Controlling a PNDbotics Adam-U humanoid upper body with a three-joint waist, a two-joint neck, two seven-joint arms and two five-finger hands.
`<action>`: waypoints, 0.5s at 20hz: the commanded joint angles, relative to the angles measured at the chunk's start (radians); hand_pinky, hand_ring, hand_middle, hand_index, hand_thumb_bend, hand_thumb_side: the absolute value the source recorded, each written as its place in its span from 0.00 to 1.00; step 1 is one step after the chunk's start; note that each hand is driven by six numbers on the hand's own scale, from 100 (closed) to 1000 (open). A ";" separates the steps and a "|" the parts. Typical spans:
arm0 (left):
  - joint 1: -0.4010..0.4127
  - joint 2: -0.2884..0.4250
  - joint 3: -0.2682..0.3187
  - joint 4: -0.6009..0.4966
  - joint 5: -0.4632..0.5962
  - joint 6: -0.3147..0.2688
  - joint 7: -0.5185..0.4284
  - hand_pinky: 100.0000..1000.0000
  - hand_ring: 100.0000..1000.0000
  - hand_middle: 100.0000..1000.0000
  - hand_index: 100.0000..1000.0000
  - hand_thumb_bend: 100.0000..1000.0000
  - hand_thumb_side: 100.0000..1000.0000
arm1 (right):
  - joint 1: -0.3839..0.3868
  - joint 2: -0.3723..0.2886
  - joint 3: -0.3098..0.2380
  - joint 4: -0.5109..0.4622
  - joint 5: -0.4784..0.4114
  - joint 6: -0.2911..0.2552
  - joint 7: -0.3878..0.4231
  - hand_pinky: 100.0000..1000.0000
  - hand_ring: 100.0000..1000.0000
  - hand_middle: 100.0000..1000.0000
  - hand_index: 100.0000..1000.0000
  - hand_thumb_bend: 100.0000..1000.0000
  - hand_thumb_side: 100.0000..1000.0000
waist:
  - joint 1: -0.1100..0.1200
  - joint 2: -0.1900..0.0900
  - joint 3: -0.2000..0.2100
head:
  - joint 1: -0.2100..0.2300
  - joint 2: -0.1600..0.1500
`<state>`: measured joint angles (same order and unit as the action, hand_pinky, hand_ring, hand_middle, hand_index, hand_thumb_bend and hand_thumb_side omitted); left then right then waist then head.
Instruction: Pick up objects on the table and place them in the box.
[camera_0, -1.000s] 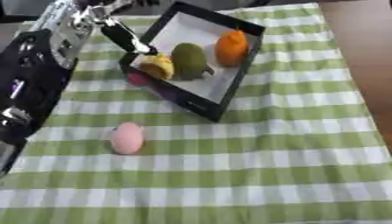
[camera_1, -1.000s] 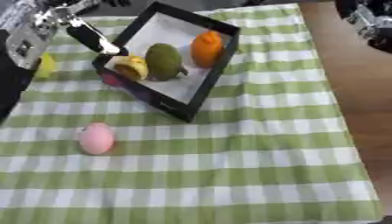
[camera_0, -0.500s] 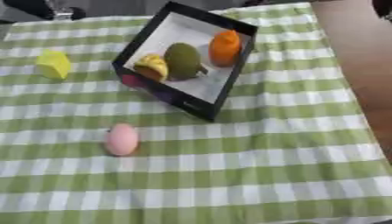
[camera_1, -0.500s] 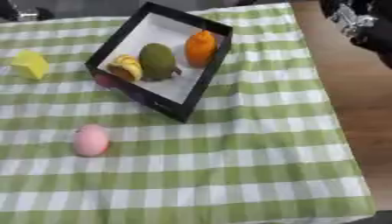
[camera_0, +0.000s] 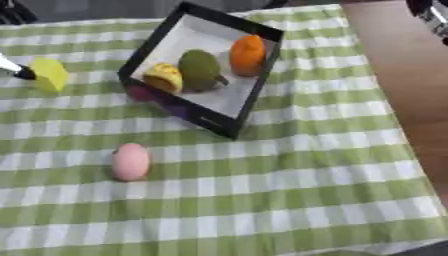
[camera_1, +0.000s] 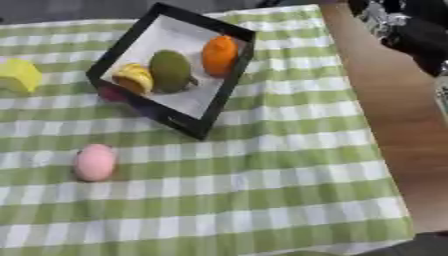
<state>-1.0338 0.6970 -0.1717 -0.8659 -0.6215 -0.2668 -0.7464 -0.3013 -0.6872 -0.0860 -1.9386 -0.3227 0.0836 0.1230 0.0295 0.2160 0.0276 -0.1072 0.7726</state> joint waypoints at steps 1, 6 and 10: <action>-0.001 0.054 0.000 0.014 -0.071 -0.031 -0.021 0.88 0.86 0.78 0.84 0.79 0.02 | -0.007 -0.027 -0.014 -0.003 0.006 -0.002 -0.001 0.99 0.80 0.68 0.76 0.16 0.27 | -0.016 -0.001 0.001 | 0.008 -0.003; 0.004 0.054 0.021 0.039 -0.122 -0.060 0.022 0.89 0.85 0.77 0.82 0.77 0.00 | -0.007 -0.027 -0.015 0.000 0.008 -0.006 0.001 0.99 0.80 0.68 0.76 0.15 0.28 | -0.020 0.004 0.001 | 0.018 -0.003; 0.003 0.053 0.034 0.041 -0.151 -0.077 0.079 0.89 0.86 0.77 0.80 0.69 0.00 | -0.007 -0.027 -0.015 0.002 0.010 -0.006 0.004 0.99 0.80 0.68 0.76 0.14 0.28 | -0.021 0.010 -0.002 | 0.024 -0.003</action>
<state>-1.0140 0.7100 -0.1534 -0.8183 -0.7604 -0.3383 -0.6858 -0.2990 -0.6872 -0.0861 -1.9324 -0.3201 0.0803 0.1253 0.0220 0.2248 0.0261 -0.0883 0.7726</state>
